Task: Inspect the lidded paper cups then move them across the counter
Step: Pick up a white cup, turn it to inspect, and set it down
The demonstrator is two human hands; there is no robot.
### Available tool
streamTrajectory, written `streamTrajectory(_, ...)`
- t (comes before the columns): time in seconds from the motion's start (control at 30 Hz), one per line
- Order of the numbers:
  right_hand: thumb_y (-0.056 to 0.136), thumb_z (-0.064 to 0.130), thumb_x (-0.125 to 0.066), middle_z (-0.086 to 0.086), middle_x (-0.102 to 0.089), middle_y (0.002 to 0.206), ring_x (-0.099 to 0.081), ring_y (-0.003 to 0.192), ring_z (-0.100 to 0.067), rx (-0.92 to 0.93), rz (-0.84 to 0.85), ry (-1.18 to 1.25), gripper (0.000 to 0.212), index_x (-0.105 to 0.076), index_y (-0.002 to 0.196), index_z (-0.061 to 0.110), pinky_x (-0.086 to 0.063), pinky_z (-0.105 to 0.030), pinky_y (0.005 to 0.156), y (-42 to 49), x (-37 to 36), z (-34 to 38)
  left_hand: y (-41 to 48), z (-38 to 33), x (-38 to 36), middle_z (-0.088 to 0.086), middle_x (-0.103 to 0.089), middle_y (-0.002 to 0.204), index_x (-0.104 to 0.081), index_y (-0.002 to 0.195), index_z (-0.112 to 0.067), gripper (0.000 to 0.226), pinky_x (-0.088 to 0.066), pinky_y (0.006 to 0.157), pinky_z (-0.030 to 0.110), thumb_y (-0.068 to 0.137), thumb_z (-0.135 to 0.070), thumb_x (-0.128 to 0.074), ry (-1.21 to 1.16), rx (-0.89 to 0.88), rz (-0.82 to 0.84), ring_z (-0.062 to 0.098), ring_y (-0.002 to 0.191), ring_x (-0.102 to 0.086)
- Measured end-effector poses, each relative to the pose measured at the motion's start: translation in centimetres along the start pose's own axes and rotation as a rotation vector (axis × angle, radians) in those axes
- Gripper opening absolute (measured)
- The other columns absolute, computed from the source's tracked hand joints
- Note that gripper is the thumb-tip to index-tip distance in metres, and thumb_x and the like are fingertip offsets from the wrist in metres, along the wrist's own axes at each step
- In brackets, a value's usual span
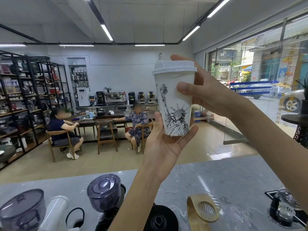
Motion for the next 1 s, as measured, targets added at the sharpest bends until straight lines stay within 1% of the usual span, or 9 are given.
streamTrajectory(0.17,0.079,0.034,-0.081,0.001,-0.07,0.128,-0.067,0.117,-0.024,0.02,-0.014,-0.05,0.091,-0.023,0.148,0.047,-0.059,-0.04,0.088,-0.5,0.0,0.3,-0.5,-0.8,-0.4,0.015,-0.063,0.136,-0.056,0.138,-0.011,0.053,-0.057,0.091,0.048,0.096,-0.044,-0.051,0.12,-0.171,-0.035,0.031,0.117,-0.065)
streamTrajectory(0.23,0.074,0.047,-0.083,-0.007,-0.069,0.129,-0.069,0.115,-0.021,0.032,-0.056,-0.108,0.101,-0.016,0.15,0.049,-0.06,-0.037,0.084,-1.0,-0.1,0.6,-0.8,-1.4,-0.5,0.01,-0.07,0.128,-0.058,0.132,-0.012,0.051,-0.057,0.092,0.051,0.091,-0.042,-0.058,0.21,-0.319,-0.096,0.026,0.113,-0.069)
streamTrajectory(0.3,0.065,0.062,-0.081,-0.008,-0.059,0.141,-0.065,0.12,-0.02,0.025,-0.106,-0.182,0.107,-0.014,0.148,0.055,-0.059,-0.043,0.089,-1.6,-0.7,0.5,-1.1,-1.9,-0.2,0.003,-0.073,0.12,-0.054,0.13,-0.011,0.055,-0.056,0.095,0.053,0.084,-0.039,-0.068,0.343,-0.465,-0.229,0.024,0.112,-0.07)
streamTrajectory(0.37,0.065,0.067,-0.078,-0.007,-0.048,0.15,-0.062,0.12,-0.017,0.029,-0.154,-0.286,0.105,-0.012,0.147,0.058,-0.058,-0.041,0.092,-2.0,-1.9,0.2,-1.5,-1.9,-0.1,-0.01,-0.074,0.111,-0.052,0.124,-0.015,0.056,-0.057,0.094,0.046,0.078,-0.035,-0.077,0.507,-0.583,-0.328,0.017,0.11,-0.07)
streamTrajectory(0.43,0.067,0.065,-0.076,-0.005,-0.051,0.145,-0.063,0.11,-0.007,0.06,-0.198,-0.368,0.107,-0.01,0.15,0.049,-0.059,-0.025,0.084,-2.0,-3.0,-0.2,-1.7,-1.4,-0.1,-0.02,-0.073,0.099,-0.048,0.119,-0.016,0.053,-0.06,0.083,0.029,0.077,-0.028,-0.079,0.627,-0.651,-0.358,0.005,0.099,-0.071)
streamTrajectory(0.47,0.066,0.063,-0.075,-0.005,-0.053,0.141,-0.064,0.107,-0.007,0.075,-0.223,-0.394,0.107,-0.012,0.151,0.044,-0.06,-0.025,0.084,-1.9,-3.2,-0.3,-1.7,-1.2,-0.1,-0.02,-0.072,0.097,-0.046,0.117,-0.016,0.052,-0.059,0.077,0.022,0.078,-0.025,-0.079,0.652,-0.666,-0.359,0.001,0.093,-0.07)
streamTrajectory(0.6,0.068,0.055,-0.08,-0.003,-0.056,0.134,-0.066,0.107,-0.014,0.102,-0.234,-0.326,0.097,-0.027,0.147,0.043,-0.062,-0.034,0.085,-1.7,-2.4,-0.5,-1.7,-1.0,0.5,0.005,-0.063,0.12,-0.044,0.118,-0.024,0.057,-0.056,0.083,0.024,0.076,-0.029,-0.083,0.655,-0.604,-0.348,0.008,0.106,-0.067)
streamTrajectory(0.73,0.074,0.039,-0.081,-0.001,-0.051,0.141,-0.069,0.11,-0.014,0.11,-0.118,-0.164,0.089,-0.031,0.147,0.043,-0.061,-0.031,0.081,-1.7,-1.7,-1.2,-1.4,-0.9,1.1,0.004,-0.065,0.133,-0.045,0.136,-0.024,0.07,-0.049,0.104,0.038,0.076,-0.038,-0.076,0.662,-0.384,-0.212,0.021,0.123,-0.062)
streamTrajectory(1.0,0.081,0.031,-0.08,0.001,-0.055,0.139,-0.067,0.114,-0.015,-0.017,-0.026,-0.111,0.087,-0.026,0.148,0.049,-0.06,-0.036,0.083,-1.5,-0.3,-3.5,-0.9,-0.6,1.4,-0.001,-0.074,0.114,-0.05,0.13,-0.017,0.06,-0.054,0.08,0.015,0.08,-0.028,-0.081,0.807,-0.372,-0.233,0.01,0.103,-0.071)
Point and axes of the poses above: each hand's wrist, its own y-axis towards the middle knuckle, its own x-axis out of the back of the hand, z = x × y, the point moved 5 cm from there along y, towards the middle knuckle
